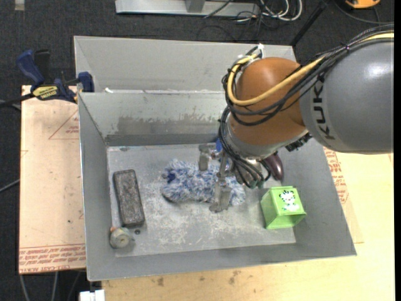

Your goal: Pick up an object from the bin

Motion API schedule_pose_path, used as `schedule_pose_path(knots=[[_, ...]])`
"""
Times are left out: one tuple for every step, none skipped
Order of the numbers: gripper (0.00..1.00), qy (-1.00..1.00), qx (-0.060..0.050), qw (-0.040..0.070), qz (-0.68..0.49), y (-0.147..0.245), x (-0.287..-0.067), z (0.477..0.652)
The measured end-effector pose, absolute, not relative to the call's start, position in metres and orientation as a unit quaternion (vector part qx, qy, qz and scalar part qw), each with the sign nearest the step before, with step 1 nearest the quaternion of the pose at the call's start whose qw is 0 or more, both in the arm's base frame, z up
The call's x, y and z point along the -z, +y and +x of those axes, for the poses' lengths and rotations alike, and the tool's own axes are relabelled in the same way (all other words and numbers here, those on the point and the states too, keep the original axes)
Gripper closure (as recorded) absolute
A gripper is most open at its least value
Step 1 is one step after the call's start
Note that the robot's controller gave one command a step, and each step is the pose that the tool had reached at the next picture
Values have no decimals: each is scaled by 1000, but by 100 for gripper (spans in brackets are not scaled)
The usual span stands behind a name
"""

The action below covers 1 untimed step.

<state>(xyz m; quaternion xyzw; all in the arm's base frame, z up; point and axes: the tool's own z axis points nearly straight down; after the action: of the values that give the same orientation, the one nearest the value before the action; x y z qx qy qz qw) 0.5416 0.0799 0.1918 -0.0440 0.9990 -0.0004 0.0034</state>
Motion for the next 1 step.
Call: schedule_pose_path(knots=[[0,999,-1,5,-53,96,-142,553]])
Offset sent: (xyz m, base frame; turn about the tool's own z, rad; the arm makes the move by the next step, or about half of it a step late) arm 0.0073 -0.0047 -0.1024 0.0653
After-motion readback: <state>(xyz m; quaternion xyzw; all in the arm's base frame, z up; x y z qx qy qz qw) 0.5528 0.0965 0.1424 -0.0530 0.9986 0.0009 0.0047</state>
